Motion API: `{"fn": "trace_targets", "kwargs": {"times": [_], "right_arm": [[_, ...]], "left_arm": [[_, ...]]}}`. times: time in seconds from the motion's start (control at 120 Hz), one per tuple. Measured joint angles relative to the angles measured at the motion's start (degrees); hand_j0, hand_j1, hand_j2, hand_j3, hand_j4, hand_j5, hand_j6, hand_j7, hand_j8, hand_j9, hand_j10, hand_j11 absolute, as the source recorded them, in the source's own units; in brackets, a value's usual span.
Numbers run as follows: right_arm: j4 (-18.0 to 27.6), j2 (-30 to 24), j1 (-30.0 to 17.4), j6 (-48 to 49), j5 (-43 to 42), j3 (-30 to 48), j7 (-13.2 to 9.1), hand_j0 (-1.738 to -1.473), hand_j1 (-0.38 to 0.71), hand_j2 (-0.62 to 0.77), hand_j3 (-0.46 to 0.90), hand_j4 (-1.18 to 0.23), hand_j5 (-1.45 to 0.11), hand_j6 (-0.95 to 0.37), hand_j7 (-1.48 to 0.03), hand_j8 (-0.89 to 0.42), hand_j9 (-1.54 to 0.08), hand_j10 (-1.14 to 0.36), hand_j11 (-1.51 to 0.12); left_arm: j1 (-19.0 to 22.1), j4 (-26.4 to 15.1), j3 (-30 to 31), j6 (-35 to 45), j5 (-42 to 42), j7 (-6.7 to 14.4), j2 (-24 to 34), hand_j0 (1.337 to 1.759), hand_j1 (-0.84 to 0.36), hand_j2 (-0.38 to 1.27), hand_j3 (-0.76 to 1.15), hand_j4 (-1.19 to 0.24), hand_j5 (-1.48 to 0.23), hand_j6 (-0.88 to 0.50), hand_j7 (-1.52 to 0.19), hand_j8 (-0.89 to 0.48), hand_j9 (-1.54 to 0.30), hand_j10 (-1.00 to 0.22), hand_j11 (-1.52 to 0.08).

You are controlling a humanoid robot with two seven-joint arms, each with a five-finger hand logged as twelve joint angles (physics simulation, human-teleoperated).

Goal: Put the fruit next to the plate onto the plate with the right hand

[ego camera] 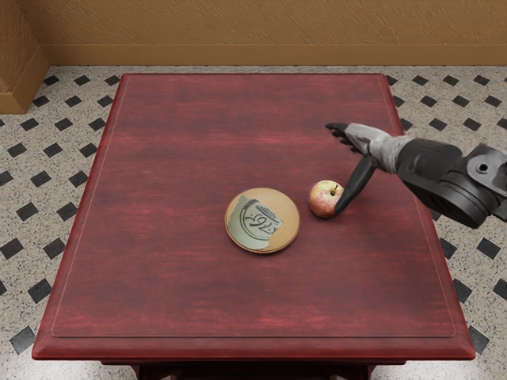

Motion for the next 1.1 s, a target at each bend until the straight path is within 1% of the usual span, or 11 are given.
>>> {"fn": "trace_targets", "kwargs": {"times": [0.175,0.517,0.617,0.733,0.783,0.825,0.858,0.875,0.958,1.042,1.1], "right_arm": [[1.18,1.22,-0.12,-6.49,-4.3,-4.7,0.0,-1.658,-0.33,0.0,0.0,-0.02,-0.03,-0.02,-0.03,-0.02,-0.03,-0.02,-0.03],[1.09,4.69,0.74,-14.36,-7.82,-10.06,0.0,-1.658,-0.3,-0.01,0.0,-0.04,-0.05,-0.04,-0.05,-0.04,-0.05,-0.04,-0.05],[-0.05,5.2,1.29,-17.01,-8.14,-12.08,0.0,-1.658,-0.29,-0.01,0.0,-0.05,-0.07,-0.05,-0.06,-0.05,-0.06,-0.05,-0.06],[-3.5,7.95,1.41,-18.27,-10.64,-13.93,0.0,-1.658,-0.27,-0.01,0.0,-0.07,-0.09,-0.07,-0.09,-0.07,-0.09,-0.07,-0.09],[-4.39,8.66,1.34,-18.48,-11.23,-14.3,0.03,-1.658,-0.26,-0.05,0.0,-0.09,-0.13,-0.1,-0.12,-0.09,-0.13,-0.09,-0.13],[-4.87,9.09,1.27,-18.58,-11.54,-14.49,0.04,-1.658,-0.25,0.01,0.0,-0.11,-0.16,-0.12,-0.15,-0.11,-0.16,-0.11,-0.16],[-5.14,9.43,1.21,-18.63,-11.69,-14.6,0.05,-1.658,-0.24,0.01,0.0,-0.13,-0.19,-0.14,-0.17,-0.13,-0.19,-0.13,-0.19],[-5.25,9.63,1.16,-18.65,-11.74,-14.65,0.04,-1.658,-0.25,0.03,0.0,-0.14,-0.2,-0.15,-0.18,-0.14,-0.2,-0.14,-0.2],[-5.62,10.35,0.74,-18.74,-11.83,-14.8,0.03,-1.657,-0.22,0.0,0.0,-0.19,-0.27,-0.2,-0.25,-0.19,-0.27,-0.19,-0.27],[-5.79,10.68,0.5,-18.81,-11.77,-14.87,0.01,-1.657,-0.14,-0.06,0.0,-0.25,-0.35,-0.26,-0.34,-0.25,-0.35,-0.25,-0.35],[-5.86,10.79,0.39,-18.85,-11.72,-14.9,0.01,-1.657,-0.07,-0.07,0.0,-0.3,-0.41,-0.31,-0.4,-0.3,-0.41,-0.3,-0.42]], "left_arm": [[0.0,0.0,-0.01,0.0,0.0,0.0,0.0,1.658,0.34,0.0,0.0,-0.01,-0.01,-0.01,-0.01,-0.01,-0.01,-0.01,-0.01],[0.0,0.0,0.02,0.0,0.01,0.0,0.0,1.658,0.34,0.0,0.0,-0.01,-0.01,-0.01,-0.01,-0.01,-0.01,-0.01,-0.01],[0.0,0.0,-0.01,0.0,0.02,0.0,0.0,1.658,0.34,0.0,0.0,-0.01,-0.01,-0.01,-0.01,-0.01,-0.01,-0.01,-0.01],[0.0,0.0,-0.01,0.0,0.0,0.0,0.0,1.658,0.34,0.0,0.0,-0.01,-0.01,-0.01,-0.01,-0.01,-0.01,-0.01,-0.01],[0.0,0.0,-0.02,0.0,0.01,0.0,0.0,1.658,0.34,0.0,0.0,-0.01,-0.01,-0.01,-0.01,-0.01,-0.01,-0.01,-0.01],[0.0,0.0,-0.01,0.0,0.02,0.0,0.0,1.658,0.34,0.0,0.0,-0.01,-0.01,-0.01,-0.01,-0.01,-0.01,-0.01,-0.01],[0.0,0.0,-0.01,0.0,0.03,0.0,0.0,1.658,0.34,0.0,0.0,-0.01,-0.01,-0.01,-0.01,-0.01,-0.01,-0.01,-0.01],[0.0,0.0,-0.01,0.0,0.03,0.0,0.0,1.658,0.34,0.0,0.0,-0.01,-0.01,-0.01,-0.01,-0.01,-0.01,-0.01,-0.01],[0.0,0.0,-0.02,0.0,0.03,0.0,0.0,1.658,0.34,0.0,0.0,-0.01,-0.01,-0.01,-0.01,-0.01,-0.01,-0.01,-0.01],[0.0,0.0,-0.02,0.0,0.02,0.0,0.0,1.658,0.34,0.0,0.0,-0.01,-0.01,-0.01,-0.01,-0.01,-0.01,-0.01,-0.01],[0.0,0.0,-0.01,0.0,0.01,0.0,0.0,1.658,0.34,0.0,0.0,-0.01,-0.01,-0.01,-0.01,-0.01,-0.01,-0.01,-0.01]]}}
